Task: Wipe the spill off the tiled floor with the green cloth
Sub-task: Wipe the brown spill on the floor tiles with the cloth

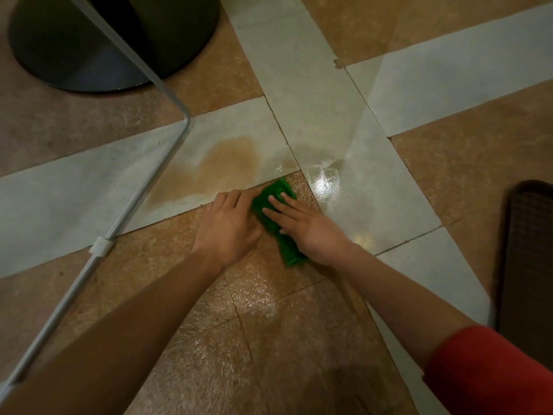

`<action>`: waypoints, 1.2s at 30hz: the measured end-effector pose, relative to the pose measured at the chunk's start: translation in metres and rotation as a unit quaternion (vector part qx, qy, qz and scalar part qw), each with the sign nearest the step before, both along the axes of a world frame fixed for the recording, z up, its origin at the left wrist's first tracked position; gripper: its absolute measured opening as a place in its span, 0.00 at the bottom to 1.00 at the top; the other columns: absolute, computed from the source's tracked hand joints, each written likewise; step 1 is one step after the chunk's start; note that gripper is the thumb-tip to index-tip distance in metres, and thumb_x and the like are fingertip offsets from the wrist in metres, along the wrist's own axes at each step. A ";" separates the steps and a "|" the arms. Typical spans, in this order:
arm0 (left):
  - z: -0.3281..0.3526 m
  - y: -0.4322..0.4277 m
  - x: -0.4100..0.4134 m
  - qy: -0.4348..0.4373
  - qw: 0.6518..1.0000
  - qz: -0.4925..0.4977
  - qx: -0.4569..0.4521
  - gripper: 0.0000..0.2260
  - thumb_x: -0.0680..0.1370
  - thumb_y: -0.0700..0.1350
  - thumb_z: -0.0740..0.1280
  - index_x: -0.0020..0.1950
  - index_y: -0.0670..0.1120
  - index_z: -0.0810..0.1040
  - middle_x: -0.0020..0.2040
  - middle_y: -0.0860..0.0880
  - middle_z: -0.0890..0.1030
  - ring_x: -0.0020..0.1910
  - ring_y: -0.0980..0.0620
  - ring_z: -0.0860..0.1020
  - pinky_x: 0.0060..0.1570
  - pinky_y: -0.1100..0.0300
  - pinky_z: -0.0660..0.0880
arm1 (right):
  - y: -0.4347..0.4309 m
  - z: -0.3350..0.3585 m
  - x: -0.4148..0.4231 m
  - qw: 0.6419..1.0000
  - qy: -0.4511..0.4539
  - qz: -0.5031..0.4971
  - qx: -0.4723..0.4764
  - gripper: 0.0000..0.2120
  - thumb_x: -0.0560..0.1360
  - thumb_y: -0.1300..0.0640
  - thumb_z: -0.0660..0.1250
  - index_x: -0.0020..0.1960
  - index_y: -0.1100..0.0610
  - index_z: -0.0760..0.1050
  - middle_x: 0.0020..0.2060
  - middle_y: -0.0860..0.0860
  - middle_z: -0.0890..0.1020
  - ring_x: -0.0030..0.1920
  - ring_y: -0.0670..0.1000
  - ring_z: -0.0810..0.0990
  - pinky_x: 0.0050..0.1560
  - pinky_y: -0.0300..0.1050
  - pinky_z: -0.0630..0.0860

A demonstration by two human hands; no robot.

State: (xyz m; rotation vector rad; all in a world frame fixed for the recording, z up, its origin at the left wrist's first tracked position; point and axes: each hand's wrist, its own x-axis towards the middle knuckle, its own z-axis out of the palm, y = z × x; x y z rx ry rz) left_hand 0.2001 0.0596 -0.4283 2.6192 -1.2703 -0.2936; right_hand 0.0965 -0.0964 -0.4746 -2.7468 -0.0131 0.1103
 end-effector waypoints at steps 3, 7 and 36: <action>0.001 0.006 0.000 -0.003 1.000 -0.006 0.018 0.27 0.71 0.48 0.68 0.69 0.47 0.66 0.60 0.46 0.75 0.58 0.46 0.71 0.56 0.53 0.68 | 0.003 0.008 0.022 0.993 0.062 -0.097 -0.003 0.26 0.82 0.56 0.54 0.77 0.52 0.48 0.77 0.52 0.48 0.76 0.55 0.43 0.76 0.52 0.45; 0.002 0.011 0.002 -0.011 1.000 0.008 0.024 0.27 0.70 0.47 0.69 0.68 0.46 0.67 0.59 0.44 0.75 0.59 0.44 0.71 0.56 0.51 0.68 | 0.030 0.013 0.022 0.986 0.072 -0.151 0.009 0.26 0.82 0.54 0.50 0.77 0.53 0.44 0.77 0.53 0.44 0.76 0.55 0.38 0.75 0.50 0.39; 0.002 -0.040 -0.022 0.017 1.000 -0.010 -0.006 0.24 0.75 0.51 0.65 0.69 0.49 0.65 0.64 0.47 0.73 0.62 0.46 0.68 0.60 0.52 0.66 | 0.030 0.004 -0.050 0.989 0.017 -0.145 0.031 0.30 0.79 0.60 0.59 0.76 0.52 0.51 0.76 0.52 0.48 0.73 0.52 0.37 0.74 0.52 0.35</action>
